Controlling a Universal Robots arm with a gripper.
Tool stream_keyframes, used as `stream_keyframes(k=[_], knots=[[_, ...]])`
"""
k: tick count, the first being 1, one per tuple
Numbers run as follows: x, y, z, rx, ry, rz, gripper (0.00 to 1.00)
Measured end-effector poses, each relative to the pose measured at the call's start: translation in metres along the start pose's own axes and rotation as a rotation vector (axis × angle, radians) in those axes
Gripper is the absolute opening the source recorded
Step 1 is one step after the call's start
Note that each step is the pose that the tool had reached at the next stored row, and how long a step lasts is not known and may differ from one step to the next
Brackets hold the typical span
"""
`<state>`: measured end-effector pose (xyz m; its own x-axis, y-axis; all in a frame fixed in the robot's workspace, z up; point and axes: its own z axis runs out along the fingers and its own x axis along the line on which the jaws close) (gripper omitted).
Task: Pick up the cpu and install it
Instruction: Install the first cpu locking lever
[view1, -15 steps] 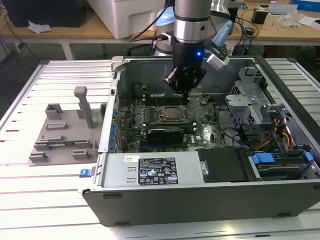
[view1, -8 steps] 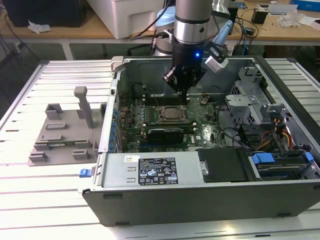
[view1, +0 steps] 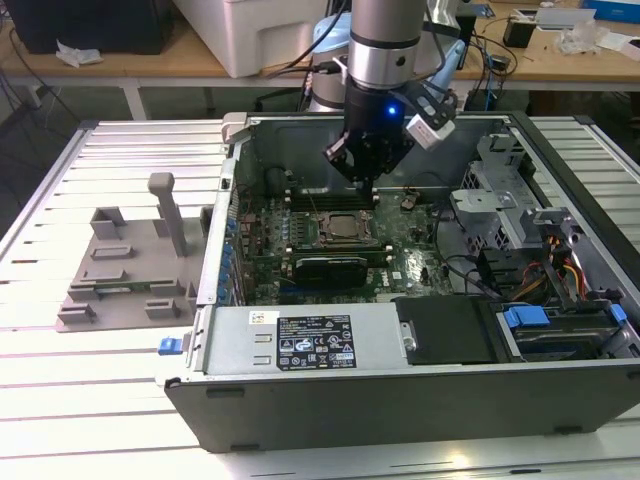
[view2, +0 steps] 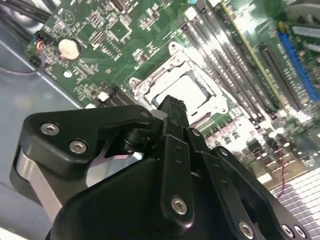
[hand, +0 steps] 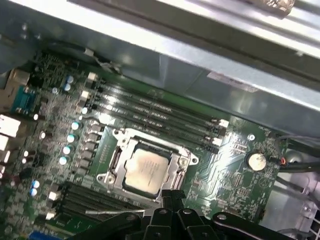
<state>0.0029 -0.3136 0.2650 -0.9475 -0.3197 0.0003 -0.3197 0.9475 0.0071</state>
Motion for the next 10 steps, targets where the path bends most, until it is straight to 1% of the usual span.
stream_keyframes(k=[1,2,4,5,6,7,10], knots=[[0.0000,0.0000,0.0000,-0.0154,-0.0052,0.006,0.11],[0.0000,0.0000,0.0000,-0.0241,-0.0081,0.009,0.11],[0.0001,0.0000,0.0000,-0.0450,-0.0152,0.017,0.11],[0.0001,0.0000,0.0000,-0.0539,-0.0183,0.019,0.11],[0.0001,0.0000,0.0000,-0.0602,-0.0204,0.021,0.11],[0.0002,0.0001,0.0000,-0.0625,-0.0213,0.024,0.11],[0.0001,0.0000,0.0000,-0.0625,-0.0215,0.032,0.11]])
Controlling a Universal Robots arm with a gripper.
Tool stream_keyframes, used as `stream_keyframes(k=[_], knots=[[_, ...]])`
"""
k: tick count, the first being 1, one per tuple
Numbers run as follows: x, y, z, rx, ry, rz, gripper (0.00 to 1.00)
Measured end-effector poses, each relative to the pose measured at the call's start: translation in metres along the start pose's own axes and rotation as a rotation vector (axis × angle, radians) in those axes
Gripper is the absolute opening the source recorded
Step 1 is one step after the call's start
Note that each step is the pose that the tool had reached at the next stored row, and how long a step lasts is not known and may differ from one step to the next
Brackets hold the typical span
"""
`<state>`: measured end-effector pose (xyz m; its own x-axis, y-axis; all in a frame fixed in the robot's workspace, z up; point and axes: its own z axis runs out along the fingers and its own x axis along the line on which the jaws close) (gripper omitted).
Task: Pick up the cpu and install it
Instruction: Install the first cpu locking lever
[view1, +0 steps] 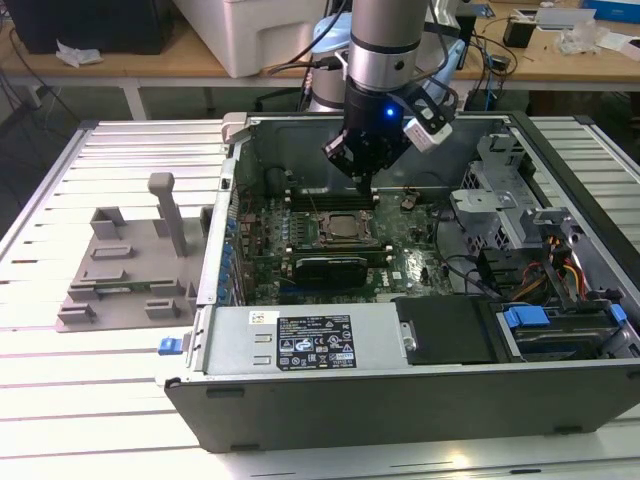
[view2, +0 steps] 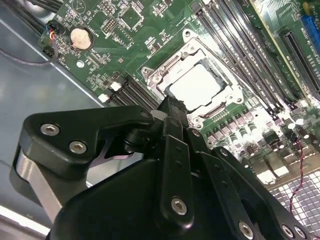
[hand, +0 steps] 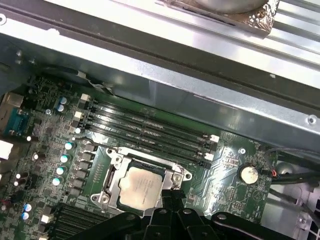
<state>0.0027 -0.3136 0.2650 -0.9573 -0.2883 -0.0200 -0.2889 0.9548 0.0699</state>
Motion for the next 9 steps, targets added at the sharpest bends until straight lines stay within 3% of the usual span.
stream_keyframes(k=[9], knots=[[0.0003,0.0001,0.0000,0.0001,-0.0003,0.003,0.11]])
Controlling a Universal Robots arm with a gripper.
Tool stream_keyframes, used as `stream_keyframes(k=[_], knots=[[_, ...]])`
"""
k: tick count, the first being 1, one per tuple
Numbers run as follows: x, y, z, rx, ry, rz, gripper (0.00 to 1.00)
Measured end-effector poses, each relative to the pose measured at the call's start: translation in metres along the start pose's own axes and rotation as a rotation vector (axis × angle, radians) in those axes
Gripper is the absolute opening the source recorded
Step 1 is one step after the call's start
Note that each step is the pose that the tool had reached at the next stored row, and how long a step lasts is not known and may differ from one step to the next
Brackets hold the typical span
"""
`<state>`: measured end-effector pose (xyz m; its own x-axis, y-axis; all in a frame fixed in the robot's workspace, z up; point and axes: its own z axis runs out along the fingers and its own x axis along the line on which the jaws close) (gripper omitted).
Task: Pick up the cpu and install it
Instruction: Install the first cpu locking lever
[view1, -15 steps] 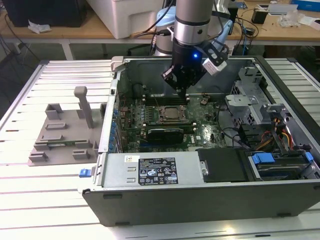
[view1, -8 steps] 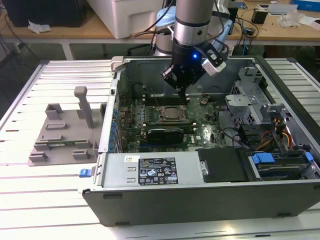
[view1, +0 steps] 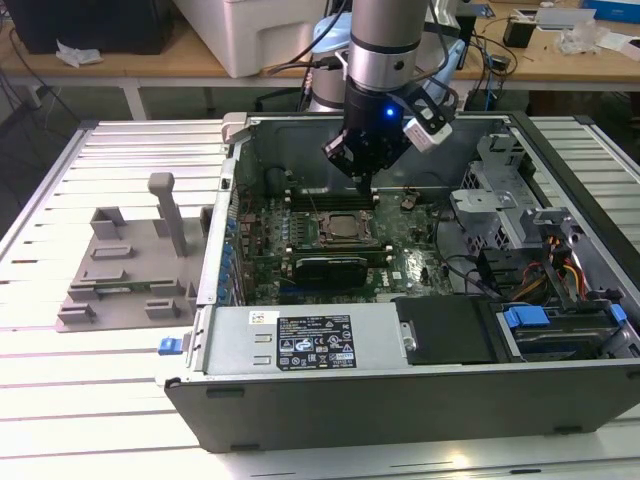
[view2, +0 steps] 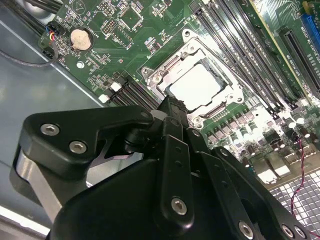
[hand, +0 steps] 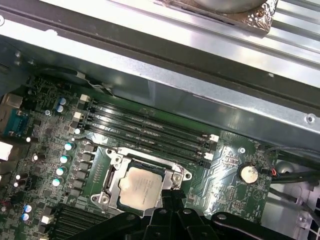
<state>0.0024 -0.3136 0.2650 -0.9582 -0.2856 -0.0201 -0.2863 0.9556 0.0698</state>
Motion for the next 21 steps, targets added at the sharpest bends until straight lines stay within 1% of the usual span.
stream_keyframes(k=[3,6,9,10,13,15,16,18,21], knots=[[0.0014,0.0004,0.0000,0.0001,0.0000,0.000,0.11],[0.0087,0.0026,0.0000,0.0001,0.0000,0.000,0.11],[0.0132,0.0040,0.0000,-0.0001,0.0000,0.000,0.11],[0.0164,0.0049,0.0000,-0.0005,0.0000,0.000,0.11],[0.0359,0.0132,0.0005,-0.0018,-0.0007,0.001,0.11],[0.0417,0.0165,0.0012,-0.0017,-0.0006,0.002,0.11],[0.0462,0.0185,0.0020,-0.0009,-0.0005,0.002,0.11],[0.0498,0.0196,0.0032,0.0046,0.0011,0.004,0.11],[0.0515,0.0201,0.0043,0.0283,0.0042,0.015,0.11]])
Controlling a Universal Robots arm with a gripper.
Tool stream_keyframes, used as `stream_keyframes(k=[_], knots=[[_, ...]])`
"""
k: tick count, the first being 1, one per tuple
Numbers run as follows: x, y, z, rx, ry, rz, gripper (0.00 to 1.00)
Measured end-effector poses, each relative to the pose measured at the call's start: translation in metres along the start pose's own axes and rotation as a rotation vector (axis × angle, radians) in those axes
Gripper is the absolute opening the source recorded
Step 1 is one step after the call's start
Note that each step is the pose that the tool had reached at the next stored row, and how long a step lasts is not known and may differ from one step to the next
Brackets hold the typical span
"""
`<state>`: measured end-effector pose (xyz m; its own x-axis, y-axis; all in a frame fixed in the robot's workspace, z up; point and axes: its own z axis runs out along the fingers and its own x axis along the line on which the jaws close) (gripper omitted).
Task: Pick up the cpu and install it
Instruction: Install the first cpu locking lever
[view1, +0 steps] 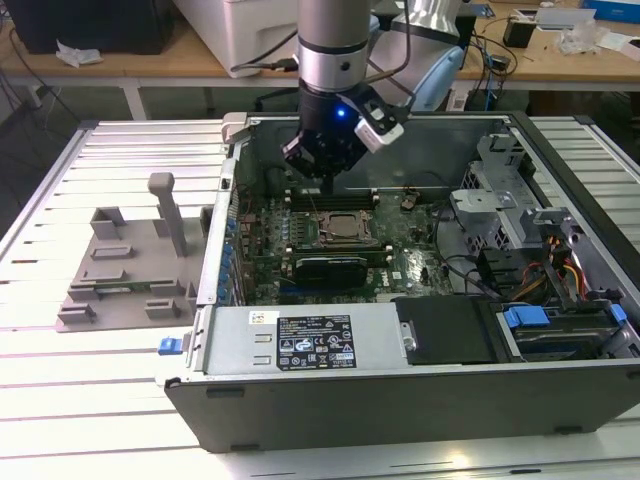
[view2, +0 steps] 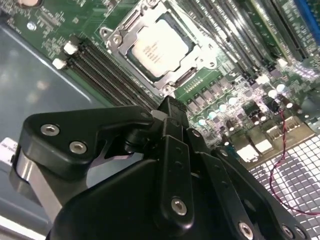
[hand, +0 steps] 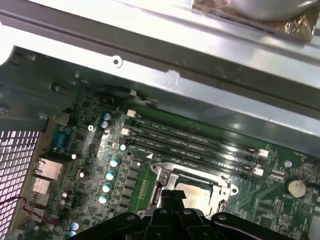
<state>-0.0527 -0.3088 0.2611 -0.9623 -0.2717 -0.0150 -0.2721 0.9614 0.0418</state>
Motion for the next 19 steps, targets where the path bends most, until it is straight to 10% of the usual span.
stream_keyframes(k=[2,7,10,19], knots=[[0.0001,0.0000,0.0003,0.0174,0.0018,0.016,0.11],[0.0001,0.0001,0.0005,0.0296,0.0022,0.092,0.11],[0.0001,0.0000,0.0007,0.0603,0.0079,0.141,0.11],[0.0023,0.0007,0.0008,0.0737,0.0097,0.225,0.11]])
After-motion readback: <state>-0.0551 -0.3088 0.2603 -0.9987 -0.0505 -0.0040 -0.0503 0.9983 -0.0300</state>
